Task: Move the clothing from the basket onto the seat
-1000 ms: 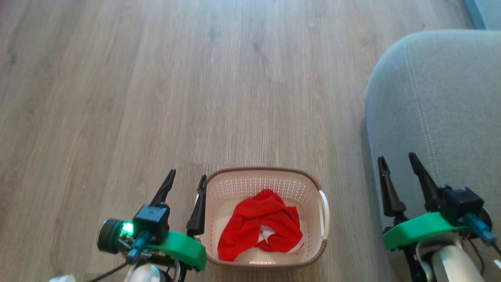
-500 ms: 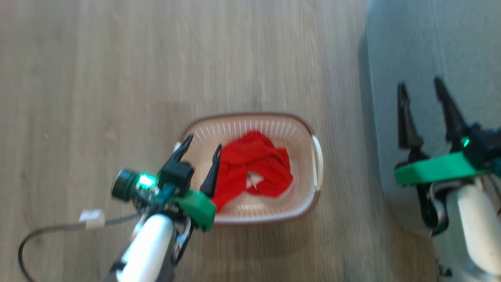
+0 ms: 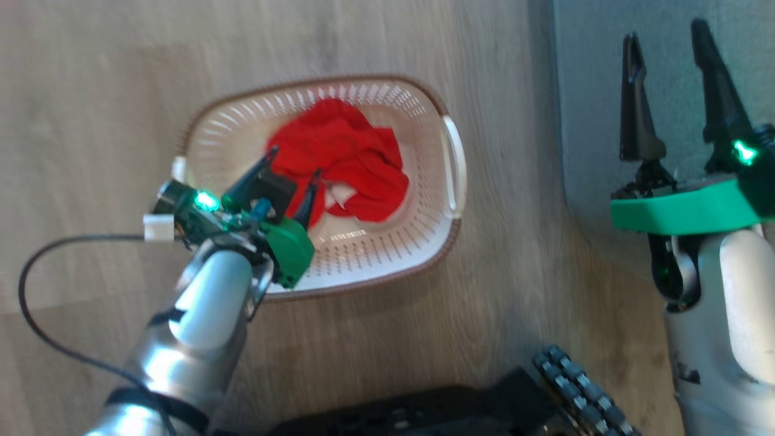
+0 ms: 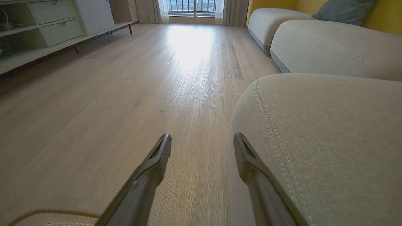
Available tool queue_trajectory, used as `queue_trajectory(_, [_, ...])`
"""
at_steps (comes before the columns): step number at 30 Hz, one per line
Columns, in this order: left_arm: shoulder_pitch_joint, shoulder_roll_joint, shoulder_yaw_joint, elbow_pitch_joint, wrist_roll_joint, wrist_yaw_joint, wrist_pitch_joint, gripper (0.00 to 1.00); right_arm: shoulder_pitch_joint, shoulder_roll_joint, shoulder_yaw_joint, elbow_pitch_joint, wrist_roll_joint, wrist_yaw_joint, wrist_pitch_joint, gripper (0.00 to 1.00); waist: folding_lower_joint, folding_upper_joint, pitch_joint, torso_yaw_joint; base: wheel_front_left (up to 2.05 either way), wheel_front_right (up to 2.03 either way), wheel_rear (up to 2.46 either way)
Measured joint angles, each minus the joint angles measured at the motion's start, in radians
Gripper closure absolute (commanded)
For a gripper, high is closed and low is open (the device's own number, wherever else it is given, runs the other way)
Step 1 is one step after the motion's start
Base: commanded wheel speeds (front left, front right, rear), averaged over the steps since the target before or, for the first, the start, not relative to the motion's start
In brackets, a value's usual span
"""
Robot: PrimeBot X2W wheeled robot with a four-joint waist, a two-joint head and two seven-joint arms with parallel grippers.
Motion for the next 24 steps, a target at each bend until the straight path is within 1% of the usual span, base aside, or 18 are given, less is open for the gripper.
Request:
queue_trajectory(7, [-0.120, 0.022, -0.055, 0.116, 0.044, -0.005, 0.000, 0.00, -0.042, 0.018, 0.037, -0.018, -0.011, 0.000, 0.000, 0.00, -0.0001, 0.0000, 0.117, -0.071, 0.00, 0.00, 0.00])
queue_trajectory(10, [-0.169, 0.031, -0.080, 0.177, 0.061, -0.009, 0.000, 0.00, -0.053, 0.032, 0.056, -0.023, -0.011, 0.000, 0.000, 0.00, -0.0001, 0.0000, 0.153, -0.103, 0.00, 0.00, 0.00])
queue_trajectory(14, [-0.233, 0.030, -0.096, 0.262, 0.065, -0.006, 0.000, 0.00, -0.062, 0.034, 0.086, -0.055, -0.008, 0.000, 0.000, 0.00, -0.0003, 0.0000, 0.192, -0.146, 0.00, 0.00, 0.00])
queue_trajectory(18, [-0.306, 0.028, -0.097, 0.394, 0.068, 0.044, 0.002, 0.00, -0.074, 0.037, 0.115, -0.083, -0.013, 0.000, 0.000, 0.00, -0.0002, 0.0000, 0.223, -0.177, 0.00, 0.00, 0.00])
queue_trajectory(20, [-0.335, 0.027, -0.096, 0.449, 0.067, 0.055, 0.026, 0.00, -0.074, 0.038, 0.122, -0.098, -0.019, 0.000, 0.000, 0.00, -0.0003, 0.0000, 0.233, -0.187, 0.00, 0.00, 0.00])
queue_trajectory(24, [-0.369, 0.023, -0.096, 0.487, 0.067, 0.076, 0.071, 0.00, -0.073, 0.039, 0.127, -0.111, -0.018, 0.000, 0.000, 0.00, -0.0003, 0.0000, 0.248, -0.199, 0.00, 0.00, 0.00])
